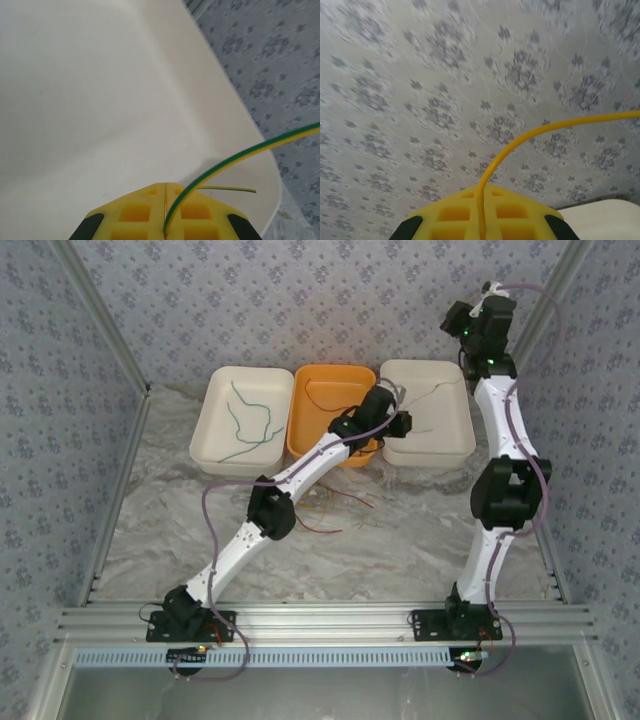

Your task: Untangle the cables

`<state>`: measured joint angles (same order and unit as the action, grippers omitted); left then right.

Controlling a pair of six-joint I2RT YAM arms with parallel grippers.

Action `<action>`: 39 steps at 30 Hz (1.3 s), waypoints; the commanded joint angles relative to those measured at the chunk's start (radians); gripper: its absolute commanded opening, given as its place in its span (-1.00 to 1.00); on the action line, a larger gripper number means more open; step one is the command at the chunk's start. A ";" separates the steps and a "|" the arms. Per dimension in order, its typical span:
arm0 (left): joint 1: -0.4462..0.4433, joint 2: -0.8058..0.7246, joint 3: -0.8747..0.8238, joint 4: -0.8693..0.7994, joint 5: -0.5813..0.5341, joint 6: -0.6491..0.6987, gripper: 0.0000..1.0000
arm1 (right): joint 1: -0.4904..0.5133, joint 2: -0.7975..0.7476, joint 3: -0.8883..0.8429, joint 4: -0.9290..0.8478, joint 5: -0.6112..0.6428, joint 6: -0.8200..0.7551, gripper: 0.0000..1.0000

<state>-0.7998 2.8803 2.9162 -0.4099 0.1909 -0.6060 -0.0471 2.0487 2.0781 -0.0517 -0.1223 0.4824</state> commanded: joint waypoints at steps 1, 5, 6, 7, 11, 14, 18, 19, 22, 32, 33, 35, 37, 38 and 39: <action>-0.002 -0.036 -0.049 0.081 0.066 -0.054 -0.70 | 0.000 0.082 0.056 -0.021 -0.027 -0.007 -1.00; -0.003 -0.039 -0.066 0.057 0.073 -0.056 -0.13 | -0.001 0.148 0.064 -0.049 -0.014 -0.009 -1.00; -0.004 -0.041 -0.065 0.045 0.076 -0.054 -0.02 | 0.000 0.159 0.068 -0.062 -0.009 -0.008 -1.00; -0.007 -0.047 -0.065 0.031 0.076 -0.048 0.07 | 0.001 0.167 0.070 -0.074 -0.003 -0.011 -1.00; -0.016 -0.081 -0.066 -0.021 0.075 -0.034 0.13 | -0.001 0.221 0.131 -0.163 0.013 -0.013 -1.00; -0.028 -0.117 -0.066 -0.040 0.068 -0.020 0.14 | 0.000 0.268 0.199 -0.240 0.022 -0.019 -1.00; -0.048 -0.175 -0.065 -0.040 0.052 -0.006 0.19 | 0.000 0.312 0.269 -0.310 0.031 -0.034 -1.00; -0.052 -0.193 -0.065 -0.042 0.047 -0.006 0.20 | 0.000 0.331 0.303 -0.342 0.033 -0.036 -1.00; -0.066 -0.253 -0.065 -0.085 0.015 -0.014 0.20 | 0.000 0.397 0.437 -0.435 0.020 -0.036 -0.80; -0.099 -0.453 -0.070 -0.360 -0.117 0.018 0.21 | 0.062 0.431 0.570 -0.579 0.043 -0.119 0.12; -0.098 -0.468 -0.078 -0.385 -0.132 0.019 0.22 | 0.067 0.412 0.549 -0.576 0.054 -0.123 0.15; -0.089 -0.508 -0.117 -0.436 -0.176 0.001 0.22 | 0.073 0.343 0.474 -0.561 0.077 -0.116 0.17; -0.082 -0.575 -0.234 -0.418 -0.207 0.002 0.22 | 0.078 0.235 0.310 -0.477 0.085 -0.114 0.17; -0.076 -0.643 -0.367 -0.360 -0.217 -0.007 0.21 | 0.082 0.155 0.194 -0.389 0.092 -0.115 0.18; -0.065 -0.720 -0.534 -0.246 -0.209 -0.026 0.19 | 0.087 0.084 0.076 -0.318 0.101 -0.116 0.19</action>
<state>-0.8879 2.2799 2.6076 -0.7101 0.0406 -0.6178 0.0410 2.3322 2.3135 -0.5152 -0.0650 0.3901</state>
